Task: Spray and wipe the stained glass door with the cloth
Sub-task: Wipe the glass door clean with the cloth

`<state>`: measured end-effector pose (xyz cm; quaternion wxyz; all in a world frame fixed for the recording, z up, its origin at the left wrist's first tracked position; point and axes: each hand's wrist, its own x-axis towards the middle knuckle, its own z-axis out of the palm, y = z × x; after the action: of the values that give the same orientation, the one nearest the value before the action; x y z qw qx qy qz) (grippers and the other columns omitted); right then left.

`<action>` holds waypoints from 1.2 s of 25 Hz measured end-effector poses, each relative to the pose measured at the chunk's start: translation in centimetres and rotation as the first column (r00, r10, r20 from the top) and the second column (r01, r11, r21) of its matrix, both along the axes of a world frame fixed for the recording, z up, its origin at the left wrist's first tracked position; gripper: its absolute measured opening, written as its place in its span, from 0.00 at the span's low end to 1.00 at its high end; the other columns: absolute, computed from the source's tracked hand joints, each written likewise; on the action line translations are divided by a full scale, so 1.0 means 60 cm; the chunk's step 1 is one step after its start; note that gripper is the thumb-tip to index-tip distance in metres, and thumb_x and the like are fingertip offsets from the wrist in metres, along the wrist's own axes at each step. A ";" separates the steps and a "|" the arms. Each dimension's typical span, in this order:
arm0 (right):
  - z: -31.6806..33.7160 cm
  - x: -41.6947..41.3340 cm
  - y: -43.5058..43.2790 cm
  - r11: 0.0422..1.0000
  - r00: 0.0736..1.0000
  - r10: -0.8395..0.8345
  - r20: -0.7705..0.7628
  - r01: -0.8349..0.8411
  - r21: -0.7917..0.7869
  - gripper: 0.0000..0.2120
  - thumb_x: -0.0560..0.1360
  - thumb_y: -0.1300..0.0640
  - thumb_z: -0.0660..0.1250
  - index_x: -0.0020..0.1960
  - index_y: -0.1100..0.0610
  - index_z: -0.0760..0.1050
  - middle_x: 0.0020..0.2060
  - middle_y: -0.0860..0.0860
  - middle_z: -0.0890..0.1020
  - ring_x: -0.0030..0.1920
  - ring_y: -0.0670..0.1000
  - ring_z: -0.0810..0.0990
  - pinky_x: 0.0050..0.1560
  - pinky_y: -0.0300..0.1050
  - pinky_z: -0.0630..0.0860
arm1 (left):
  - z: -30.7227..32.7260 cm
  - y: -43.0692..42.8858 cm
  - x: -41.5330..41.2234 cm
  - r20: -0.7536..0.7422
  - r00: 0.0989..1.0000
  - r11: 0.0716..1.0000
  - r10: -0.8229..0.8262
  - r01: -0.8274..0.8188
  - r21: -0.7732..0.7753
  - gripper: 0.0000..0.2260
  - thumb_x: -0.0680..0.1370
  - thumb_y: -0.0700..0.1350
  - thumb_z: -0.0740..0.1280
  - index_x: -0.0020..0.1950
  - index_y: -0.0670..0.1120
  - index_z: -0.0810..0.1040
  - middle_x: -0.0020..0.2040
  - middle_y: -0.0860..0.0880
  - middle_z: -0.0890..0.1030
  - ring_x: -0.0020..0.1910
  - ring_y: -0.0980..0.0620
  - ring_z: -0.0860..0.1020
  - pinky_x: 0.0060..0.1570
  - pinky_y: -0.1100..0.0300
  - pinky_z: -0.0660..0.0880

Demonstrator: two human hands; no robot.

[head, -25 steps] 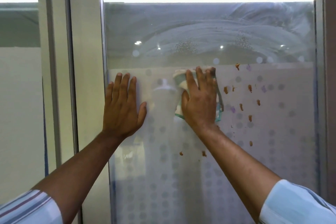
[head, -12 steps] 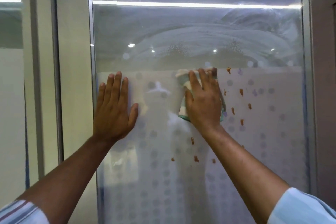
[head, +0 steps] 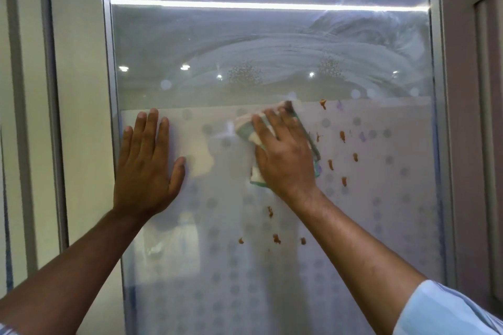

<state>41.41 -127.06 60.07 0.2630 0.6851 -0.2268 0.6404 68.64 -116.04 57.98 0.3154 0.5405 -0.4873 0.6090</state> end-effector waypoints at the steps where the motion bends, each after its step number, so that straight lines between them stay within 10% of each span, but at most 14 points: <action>1: 0.007 -0.015 -0.010 0.999 0.999 -0.007 0.044 0.005 0.034 0.25 0.78 0.62 0.72 0.75 0.60 0.75 0.75 0.61 0.77 0.79 0.65 0.70 0.79 0.65 0.68 | 0.000 0.000 -0.001 -0.002 1.000 1.000 0.000 0.000 -0.002 0.36 0.86 0.57 0.57 0.88 0.37 0.54 0.89 0.35 0.54 0.89 0.36 0.52 0.87 0.35 0.53; 11: 0.012 -0.021 -0.009 1.000 0.999 0.008 -0.040 -0.008 0.015 0.25 0.79 0.62 0.70 0.75 0.60 0.75 0.75 0.61 0.76 0.79 0.67 0.68 0.80 0.64 0.66 | 0.000 0.000 0.002 -0.007 1.000 1.000 -0.006 0.006 0.003 0.37 0.84 0.56 0.58 0.88 0.38 0.55 0.89 0.35 0.55 0.89 0.36 0.53 0.87 0.34 0.53; 23: 0.046 -0.142 -0.094 0.946 0.913 0.104 0.395 -0.214 0.245 0.23 0.81 0.60 0.67 0.76 0.60 0.74 0.76 0.58 0.76 0.80 0.60 0.67 0.81 0.58 0.65 | -0.003 -0.009 0.009 0.031 0.999 0.999 -0.009 0.010 -0.036 0.36 0.86 0.57 0.55 0.89 0.40 0.52 0.90 0.38 0.53 0.90 0.39 0.50 0.88 0.38 0.50; 30: 0.042 -0.066 -0.027 0.992 0.994 0.099 0.056 -0.103 0.078 0.23 0.79 0.58 0.70 0.73 0.60 0.76 0.73 0.60 0.78 0.77 0.63 0.70 0.81 0.59 0.65 | -0.002 -0.010 0.011 0.026 1.000 1.000 -0.009 0.010 -0.030 0.36 0.86 0.58 0.55 0.89 0.40 0.52 0.90 0.38 0.52 0.90 0.39 0.49 0.89 0.40 0.47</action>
<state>37.46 -128.65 62.58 0.1964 0.6890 -0.2242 0.6607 69.28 -116.63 57.87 0.3199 0.5254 -0.4847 0.6218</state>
